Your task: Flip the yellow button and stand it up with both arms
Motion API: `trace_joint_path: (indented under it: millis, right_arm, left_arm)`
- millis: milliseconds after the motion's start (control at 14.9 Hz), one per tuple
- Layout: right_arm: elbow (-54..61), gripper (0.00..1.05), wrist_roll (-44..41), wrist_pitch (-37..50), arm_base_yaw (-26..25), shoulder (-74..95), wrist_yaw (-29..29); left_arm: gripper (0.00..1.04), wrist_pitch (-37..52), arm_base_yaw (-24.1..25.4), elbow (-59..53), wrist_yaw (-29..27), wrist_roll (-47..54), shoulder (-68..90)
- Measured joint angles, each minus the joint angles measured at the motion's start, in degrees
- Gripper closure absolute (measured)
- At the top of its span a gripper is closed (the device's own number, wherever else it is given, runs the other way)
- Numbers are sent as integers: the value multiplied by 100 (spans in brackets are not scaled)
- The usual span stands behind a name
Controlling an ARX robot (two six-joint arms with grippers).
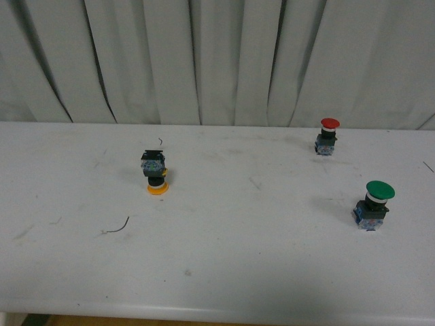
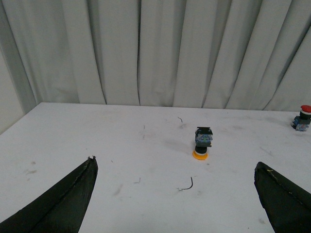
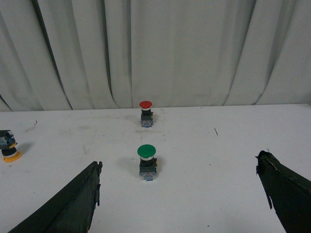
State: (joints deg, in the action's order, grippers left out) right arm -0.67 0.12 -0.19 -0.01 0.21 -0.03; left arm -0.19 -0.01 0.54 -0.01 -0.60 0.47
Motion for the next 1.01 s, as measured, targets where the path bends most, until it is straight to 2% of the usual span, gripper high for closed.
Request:
trace_joint_path:
  millis: [1010]
  right_arm:
    - [0,6,0,0,0,0,0]
  left_arm:
    - [7,0,0,0,0,0,0]
